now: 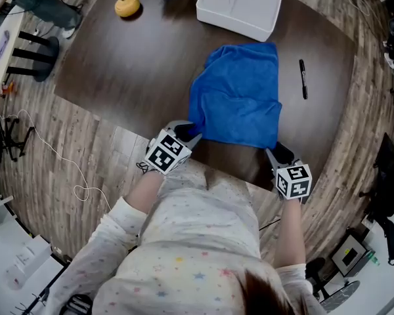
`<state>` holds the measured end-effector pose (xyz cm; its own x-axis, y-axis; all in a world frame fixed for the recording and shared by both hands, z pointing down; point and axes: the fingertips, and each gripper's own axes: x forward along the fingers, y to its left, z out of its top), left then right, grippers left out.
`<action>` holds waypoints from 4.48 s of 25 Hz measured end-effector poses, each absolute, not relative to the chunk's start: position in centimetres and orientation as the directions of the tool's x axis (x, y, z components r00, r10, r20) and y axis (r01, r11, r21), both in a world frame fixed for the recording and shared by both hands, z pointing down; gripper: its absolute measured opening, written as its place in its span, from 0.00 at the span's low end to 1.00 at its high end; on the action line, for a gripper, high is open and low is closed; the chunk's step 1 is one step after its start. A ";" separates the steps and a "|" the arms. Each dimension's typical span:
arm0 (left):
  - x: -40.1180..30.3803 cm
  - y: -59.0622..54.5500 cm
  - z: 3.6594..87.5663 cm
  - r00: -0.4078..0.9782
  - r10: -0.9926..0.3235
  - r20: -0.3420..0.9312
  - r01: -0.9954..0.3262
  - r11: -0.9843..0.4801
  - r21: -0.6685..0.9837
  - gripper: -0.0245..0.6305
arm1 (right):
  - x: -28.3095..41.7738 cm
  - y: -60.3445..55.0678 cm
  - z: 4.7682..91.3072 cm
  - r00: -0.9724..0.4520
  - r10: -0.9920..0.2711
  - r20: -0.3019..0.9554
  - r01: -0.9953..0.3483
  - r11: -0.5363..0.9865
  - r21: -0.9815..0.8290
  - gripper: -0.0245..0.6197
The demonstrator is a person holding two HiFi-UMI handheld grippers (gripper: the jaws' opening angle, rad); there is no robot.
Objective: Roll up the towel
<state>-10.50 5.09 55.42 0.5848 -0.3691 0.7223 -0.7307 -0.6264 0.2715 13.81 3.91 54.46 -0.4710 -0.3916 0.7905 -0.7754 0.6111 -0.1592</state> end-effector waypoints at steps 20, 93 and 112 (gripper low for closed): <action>-13.3 8.4 51.5 0.630 -0.585 0.511 -0.777 -0.478 0.411 0.07 | 14.3 4.5 53.8 -0.446 -0.421 0.790 -0.759 0.645 -0.086 0.07; -13.4 -9.5 54.2 0.728 0.072 0.681 -0.301 -0.859 0.413 0.07 | 0.4 5.8 54.8 -0.235 -0.504 0.831 -0.922 0.387 -0.026 0.20; -15.2 -12.1 54.1 0.752 -0.013 0.659 -0.394 -0.810 0.434 0.07 | -1.3 6.6 52.7 -0.293 -0.555 0.779 -0.929 0.357 -0.095 0.07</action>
